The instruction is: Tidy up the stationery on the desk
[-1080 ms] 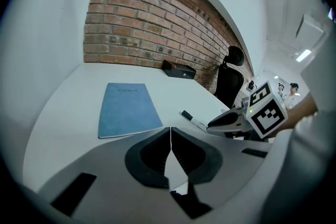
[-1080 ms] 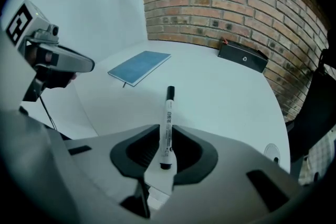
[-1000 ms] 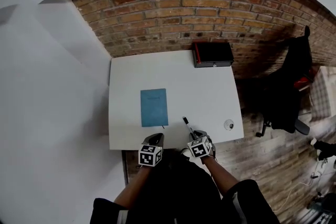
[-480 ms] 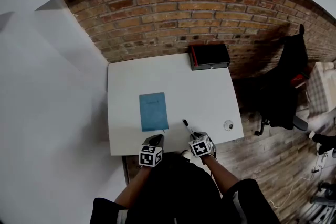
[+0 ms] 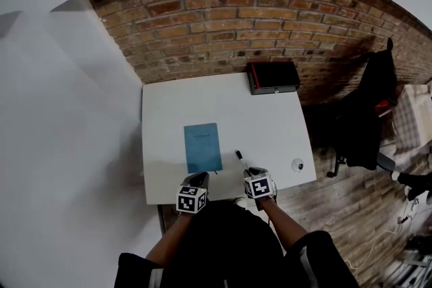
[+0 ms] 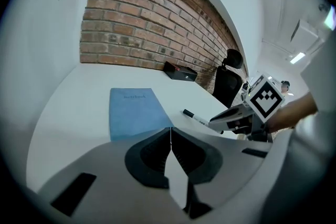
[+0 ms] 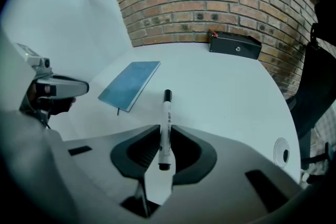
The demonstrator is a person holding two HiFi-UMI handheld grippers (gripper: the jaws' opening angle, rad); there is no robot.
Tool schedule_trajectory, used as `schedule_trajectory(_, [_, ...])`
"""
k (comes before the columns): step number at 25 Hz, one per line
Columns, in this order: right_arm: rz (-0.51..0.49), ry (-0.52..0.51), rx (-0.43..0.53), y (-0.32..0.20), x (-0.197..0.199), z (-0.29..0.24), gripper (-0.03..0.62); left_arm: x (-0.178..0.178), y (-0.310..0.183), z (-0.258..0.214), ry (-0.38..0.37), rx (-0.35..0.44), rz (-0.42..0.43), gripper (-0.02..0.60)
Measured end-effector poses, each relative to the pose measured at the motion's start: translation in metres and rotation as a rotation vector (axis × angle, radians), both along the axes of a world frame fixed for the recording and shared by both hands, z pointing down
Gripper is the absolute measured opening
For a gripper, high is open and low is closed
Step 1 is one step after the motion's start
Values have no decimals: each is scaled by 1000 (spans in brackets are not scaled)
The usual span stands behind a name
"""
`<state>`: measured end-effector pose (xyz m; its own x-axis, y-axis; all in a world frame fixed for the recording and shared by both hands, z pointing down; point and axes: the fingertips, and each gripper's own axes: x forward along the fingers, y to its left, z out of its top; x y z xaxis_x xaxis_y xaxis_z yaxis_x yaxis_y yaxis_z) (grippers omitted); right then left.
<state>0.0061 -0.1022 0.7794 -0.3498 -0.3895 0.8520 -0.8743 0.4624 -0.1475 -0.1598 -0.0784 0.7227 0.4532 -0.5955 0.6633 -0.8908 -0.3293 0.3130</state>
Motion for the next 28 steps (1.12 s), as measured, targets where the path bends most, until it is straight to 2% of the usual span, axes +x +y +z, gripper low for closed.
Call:
schedule_trajectory(9, [73, -47, 1, -37, -38, -8, 78, -40, -27, -2, 7, 14, -6, 17])
schedule_trajectory(18, [150, -67, 21, -59, -65, -9, 78, -81, -45, -3, 6, 34, 22, 17])
schedule_trajectory(28, [215, -114, -3, -64, -82, -6, 78, -90, -46, 3, 12, 17, 51, 17])
